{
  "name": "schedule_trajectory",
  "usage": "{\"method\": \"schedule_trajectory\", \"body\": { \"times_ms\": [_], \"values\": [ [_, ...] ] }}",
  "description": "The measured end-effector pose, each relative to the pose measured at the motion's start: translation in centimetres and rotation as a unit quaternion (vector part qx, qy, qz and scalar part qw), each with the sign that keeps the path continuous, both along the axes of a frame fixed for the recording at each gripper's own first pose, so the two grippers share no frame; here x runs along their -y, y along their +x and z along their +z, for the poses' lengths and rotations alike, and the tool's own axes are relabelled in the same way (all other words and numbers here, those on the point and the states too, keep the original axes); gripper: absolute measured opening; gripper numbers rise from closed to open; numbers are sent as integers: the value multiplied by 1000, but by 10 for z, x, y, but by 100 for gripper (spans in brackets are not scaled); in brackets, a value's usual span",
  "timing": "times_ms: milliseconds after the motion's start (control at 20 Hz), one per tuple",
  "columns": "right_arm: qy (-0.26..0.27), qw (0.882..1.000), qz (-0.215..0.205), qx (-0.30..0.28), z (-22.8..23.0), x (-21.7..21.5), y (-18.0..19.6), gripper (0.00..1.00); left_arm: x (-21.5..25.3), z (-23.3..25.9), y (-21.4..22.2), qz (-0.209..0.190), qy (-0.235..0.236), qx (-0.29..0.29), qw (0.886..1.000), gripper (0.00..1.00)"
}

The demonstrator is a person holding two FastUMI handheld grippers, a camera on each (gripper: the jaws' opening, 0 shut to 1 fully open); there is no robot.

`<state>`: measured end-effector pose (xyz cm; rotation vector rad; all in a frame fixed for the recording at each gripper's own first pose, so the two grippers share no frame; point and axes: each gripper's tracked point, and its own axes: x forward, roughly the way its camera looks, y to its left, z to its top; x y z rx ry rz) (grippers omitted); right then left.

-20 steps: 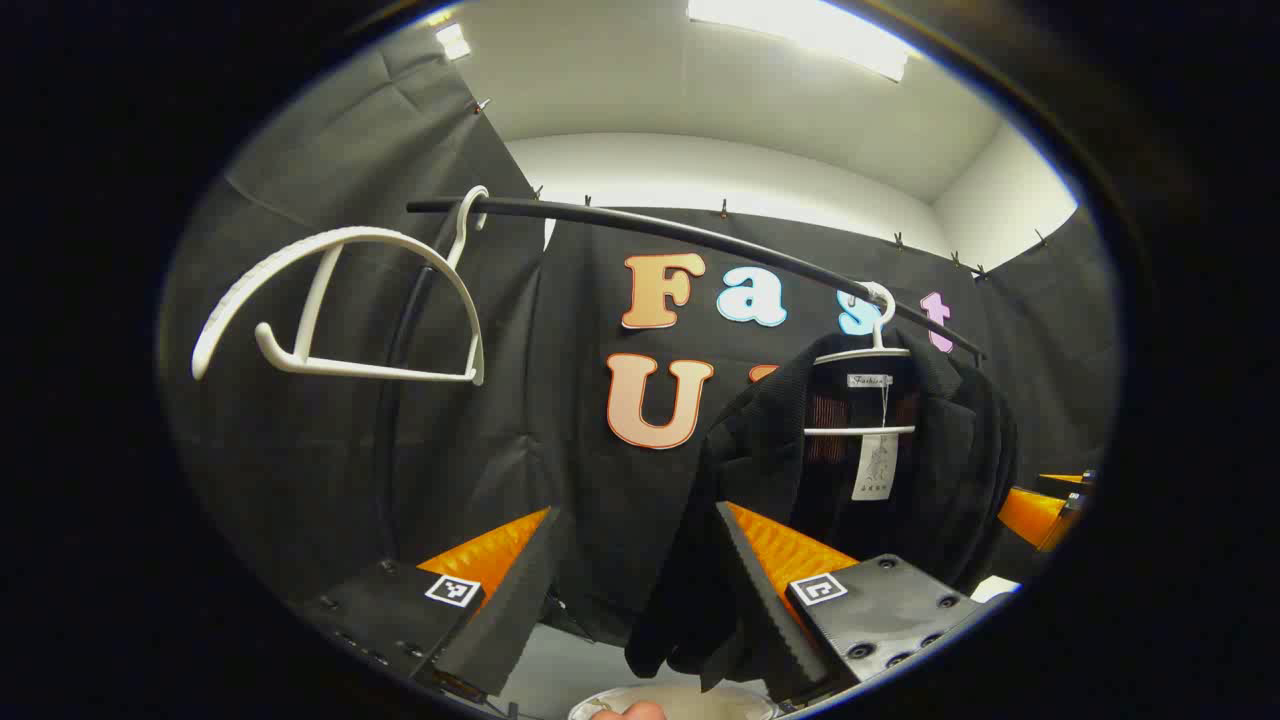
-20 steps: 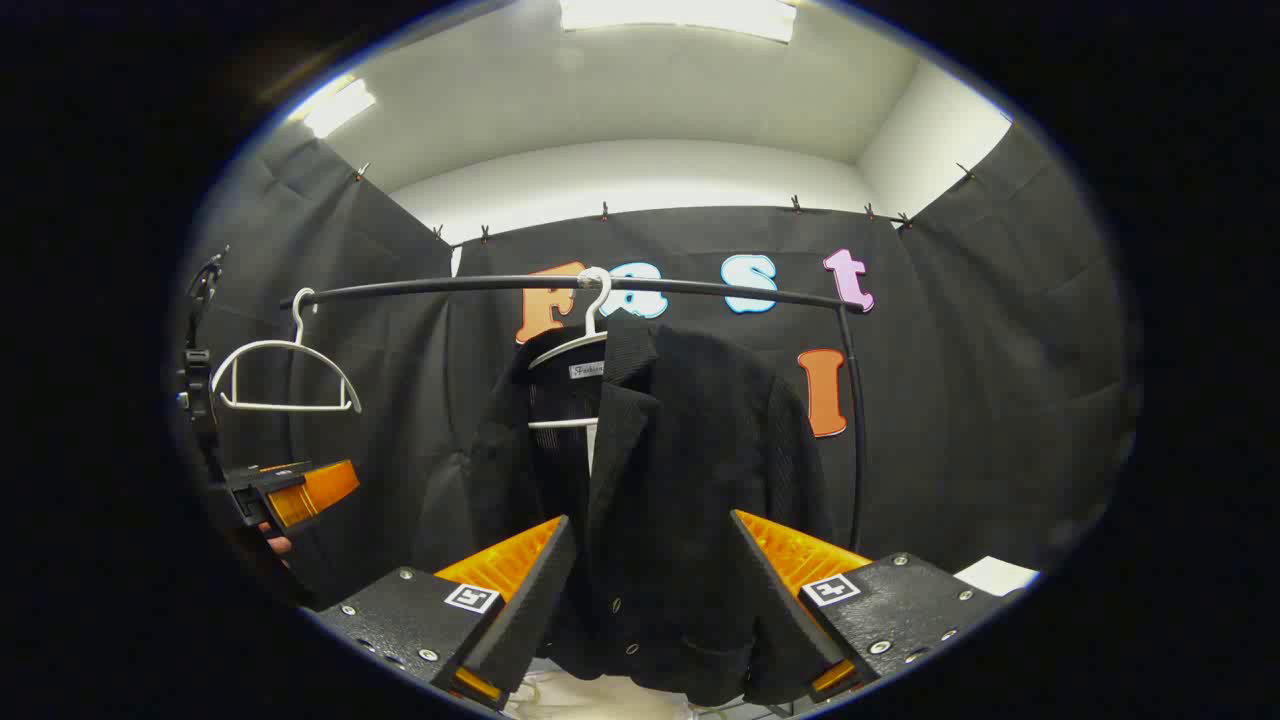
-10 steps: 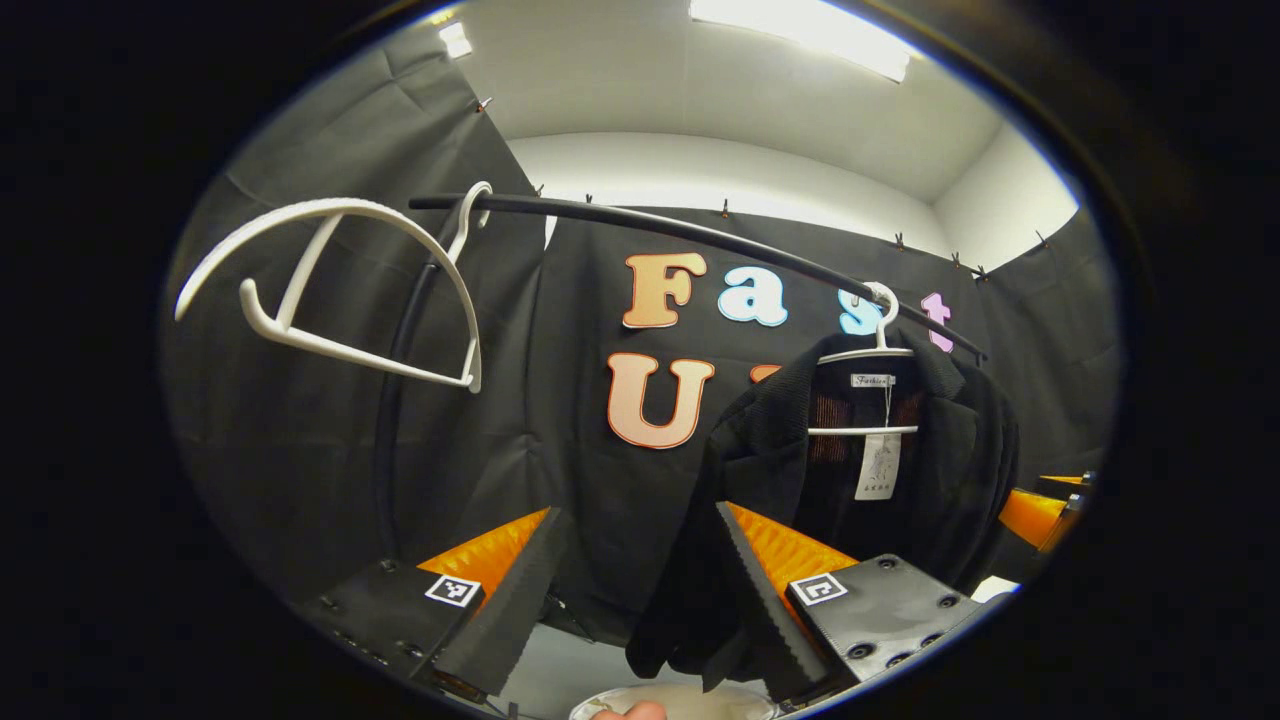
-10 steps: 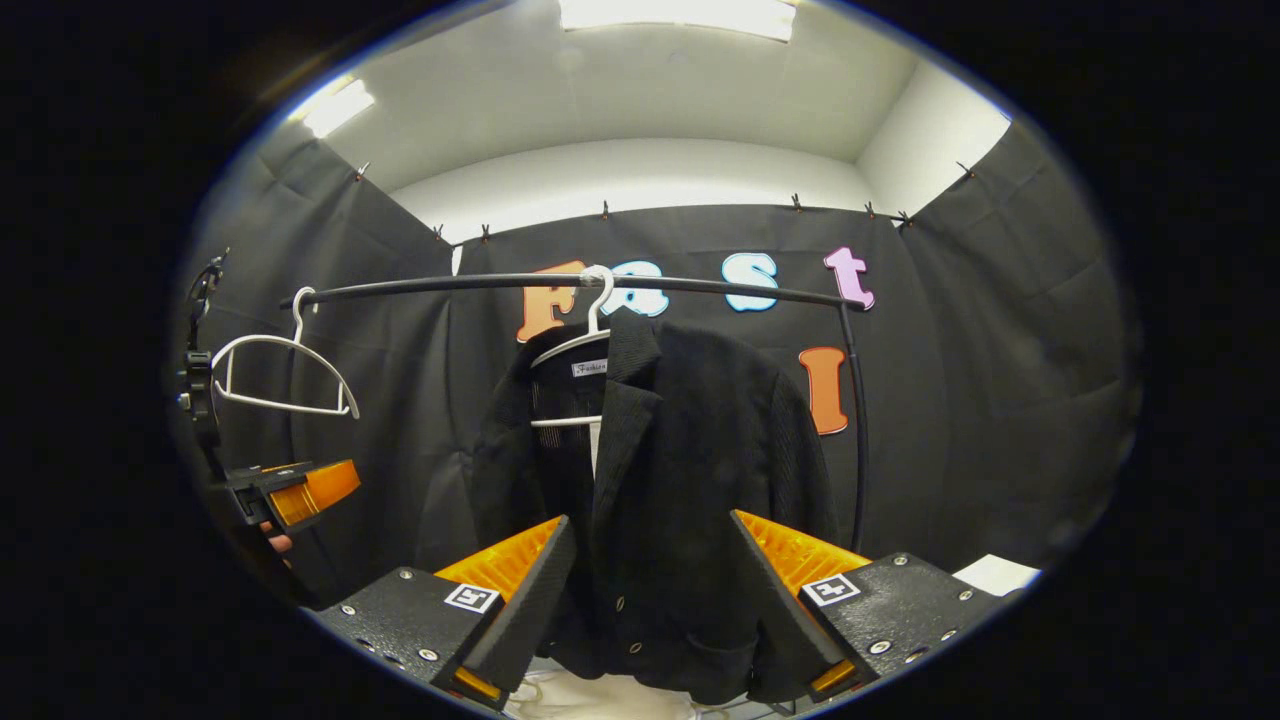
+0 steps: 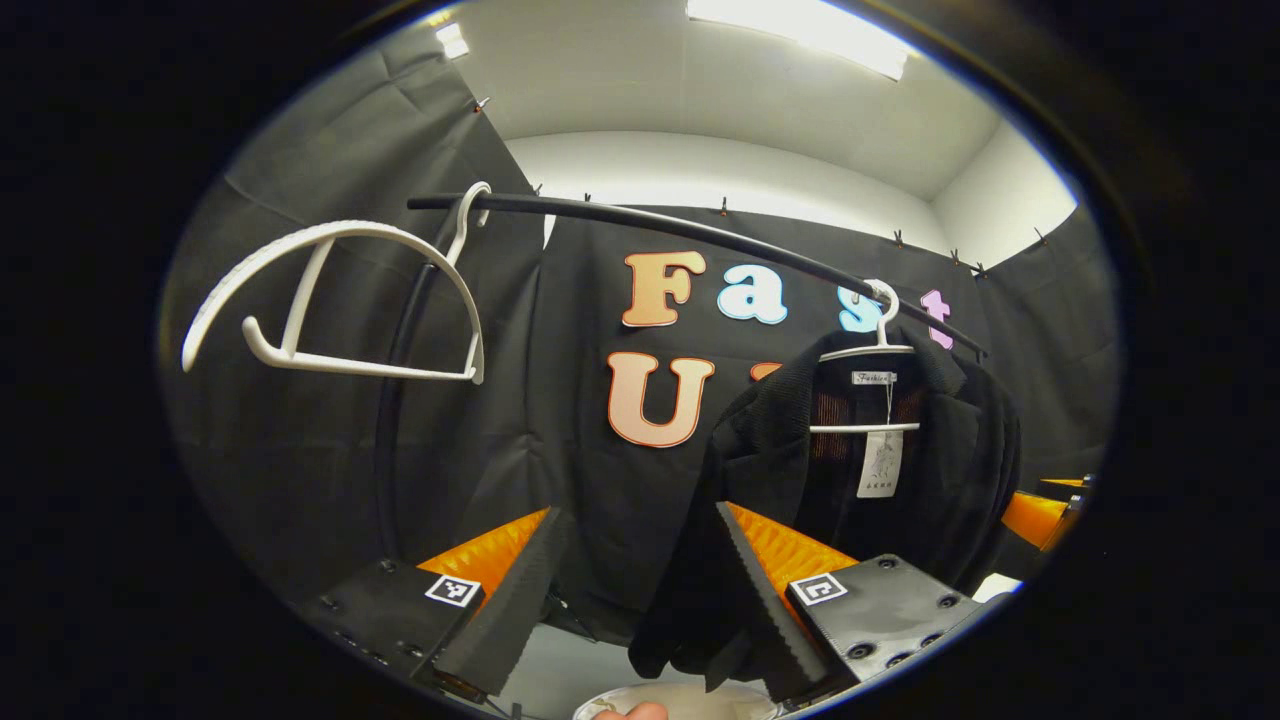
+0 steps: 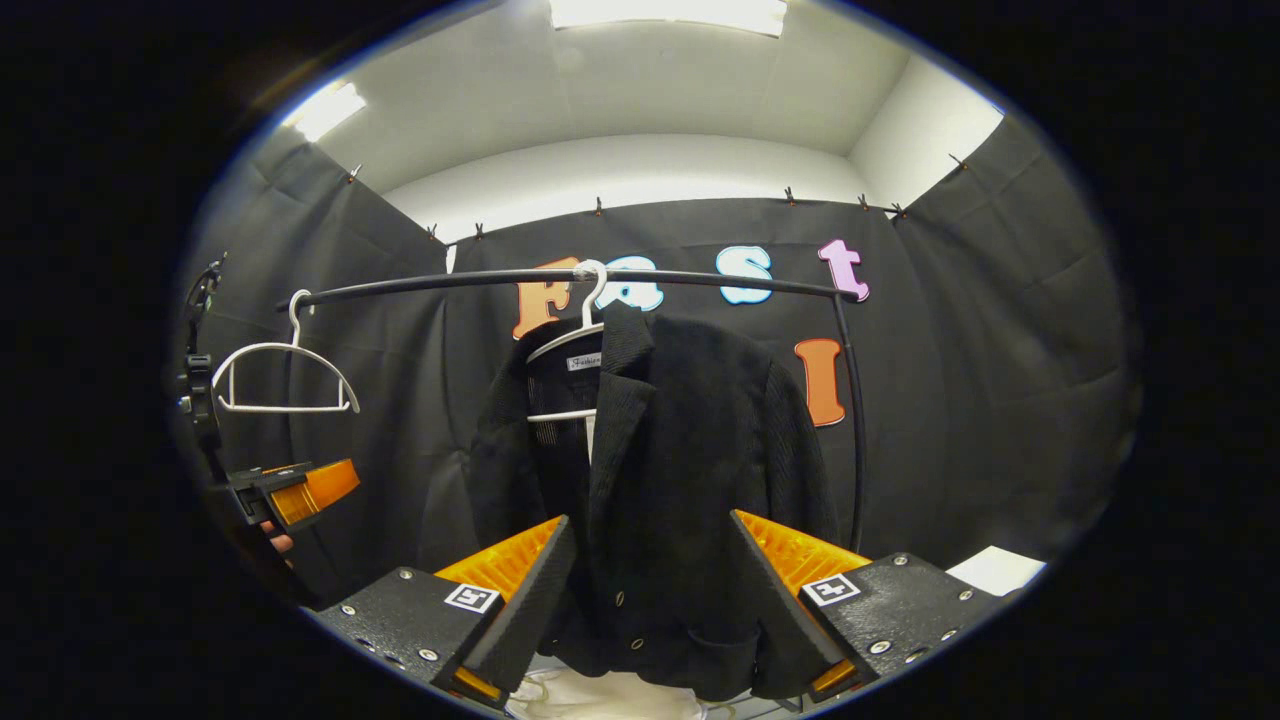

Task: Grasp the clothes on the hanger with both hands and then place them into the laundry hamper below.

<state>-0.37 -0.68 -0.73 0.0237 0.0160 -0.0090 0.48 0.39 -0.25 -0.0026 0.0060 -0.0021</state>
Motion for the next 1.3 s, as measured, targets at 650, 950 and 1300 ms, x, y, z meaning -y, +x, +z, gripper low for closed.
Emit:
{"method": "schedule_trajectory", "body": {
  "times_ms": [650, 950, 1300],
  "values": [
    [2, 1000, 13, 0, -2, -9, 6, 94, -3, 3, 1, 1, -7, 0, 1000, 96],
    [14, 999, 14, -26, -25, -20, 35, 94, -5, 1, -3, 1, -10, -5, 1000, 96],
    [9, 998, 13, -58, -66, -34, 104, 94, -6, 1, -13, 0, -13, -7, 1000, 93]
  ]
}}
